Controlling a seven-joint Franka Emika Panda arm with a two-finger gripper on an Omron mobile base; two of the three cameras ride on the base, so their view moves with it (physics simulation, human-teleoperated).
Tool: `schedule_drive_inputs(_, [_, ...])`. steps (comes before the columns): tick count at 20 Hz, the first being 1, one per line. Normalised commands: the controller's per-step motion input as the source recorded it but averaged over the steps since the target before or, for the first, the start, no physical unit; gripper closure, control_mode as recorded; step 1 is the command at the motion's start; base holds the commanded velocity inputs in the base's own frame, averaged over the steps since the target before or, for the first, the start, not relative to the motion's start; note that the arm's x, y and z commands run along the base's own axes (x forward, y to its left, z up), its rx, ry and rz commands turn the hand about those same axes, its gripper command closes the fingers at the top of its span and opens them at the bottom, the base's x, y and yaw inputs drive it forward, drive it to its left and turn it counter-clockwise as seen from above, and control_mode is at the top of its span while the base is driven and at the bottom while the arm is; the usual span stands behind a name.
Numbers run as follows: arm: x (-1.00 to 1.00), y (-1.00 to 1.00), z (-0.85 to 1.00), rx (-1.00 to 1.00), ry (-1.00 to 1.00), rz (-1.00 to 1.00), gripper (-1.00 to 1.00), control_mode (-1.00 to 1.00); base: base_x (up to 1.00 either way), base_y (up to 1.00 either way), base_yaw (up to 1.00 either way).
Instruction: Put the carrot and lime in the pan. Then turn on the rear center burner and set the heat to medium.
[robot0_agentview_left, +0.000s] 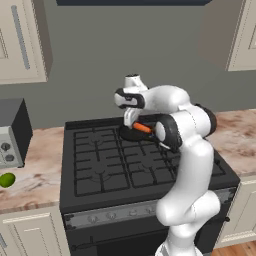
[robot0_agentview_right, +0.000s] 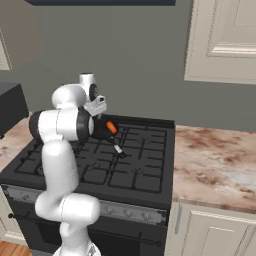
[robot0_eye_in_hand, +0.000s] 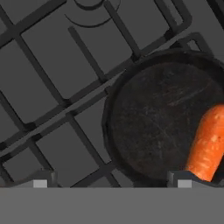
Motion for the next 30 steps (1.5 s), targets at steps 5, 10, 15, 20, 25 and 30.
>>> schedule_drive_inputs(5, [-0.67, 0.41, 0.04, 0.0, -0.4, 0.01, -1.0, -1.0, 0.0, 0.0, 0.0])
schedule_drive_inputs(10, [-0.59, 0.24, 0.49, 0.0, -0.18, 0.0, -1.0, -1.0, 0.0, 0.0, 0.0])
schedule_drive_inputs(15, [-0.46, 0.21, 0.51, 0.0, -0.04, 0.0, -1.0, -1.0, 0.0, 0.0, 0.0])
schedule_drive_inputs(20, [-0.17, 0.26, 0.14, 0.0, 0.02, 0.0, -1.0, -1.0, 0.0, 0.0, 0.0])
schedule_drive_inputs(25, [-0.16, 0.22, 0.21, 0.07, 0.18, -0.11, -1.0, -1.0, 0.0, 0.0, 0.0])
schedule_drive_inputs(30, [-0.23, 0.03, 0.18, 0.17, 0.21, -0.25, -1.0, -1.0, 0.0, 0.0, 0.0])
